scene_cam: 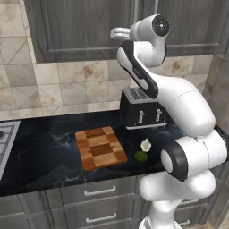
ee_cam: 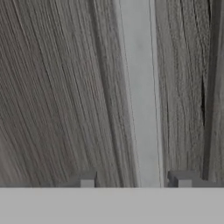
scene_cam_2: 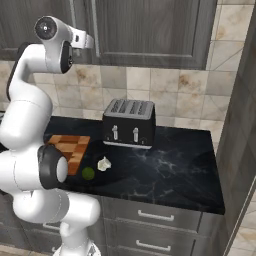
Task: Open the cabinet. Place the bowl and condiment on the counter. Then place the lime and garlic on the cutting board.
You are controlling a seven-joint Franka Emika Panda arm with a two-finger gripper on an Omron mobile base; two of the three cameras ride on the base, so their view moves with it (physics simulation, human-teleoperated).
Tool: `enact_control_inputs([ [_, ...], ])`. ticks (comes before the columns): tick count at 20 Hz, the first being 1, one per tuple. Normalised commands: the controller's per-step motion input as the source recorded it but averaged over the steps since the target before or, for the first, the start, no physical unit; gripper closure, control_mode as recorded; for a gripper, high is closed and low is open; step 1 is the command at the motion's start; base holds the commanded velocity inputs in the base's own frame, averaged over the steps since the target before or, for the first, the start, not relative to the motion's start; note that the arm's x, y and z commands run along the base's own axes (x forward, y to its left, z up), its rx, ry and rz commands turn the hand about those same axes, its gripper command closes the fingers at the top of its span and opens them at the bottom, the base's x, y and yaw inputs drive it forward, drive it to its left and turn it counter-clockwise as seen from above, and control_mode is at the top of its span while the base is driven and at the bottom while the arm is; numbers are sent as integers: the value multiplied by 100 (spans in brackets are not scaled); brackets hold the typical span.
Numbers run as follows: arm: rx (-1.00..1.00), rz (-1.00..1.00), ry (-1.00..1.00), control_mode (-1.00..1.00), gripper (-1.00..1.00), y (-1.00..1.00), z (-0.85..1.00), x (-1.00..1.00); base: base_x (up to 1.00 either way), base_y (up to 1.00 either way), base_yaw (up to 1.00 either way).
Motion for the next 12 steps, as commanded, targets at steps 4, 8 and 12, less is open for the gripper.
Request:
enact_control_inputs([
  [4,0,1,0,-100,100,56,-60,58,0,0,0],
  [8,0,14,-1,-100,100,70,-36,3,0,0,0],
  [12,5,34,-1,-100,100,86,-45,-13,0,0,0],
])
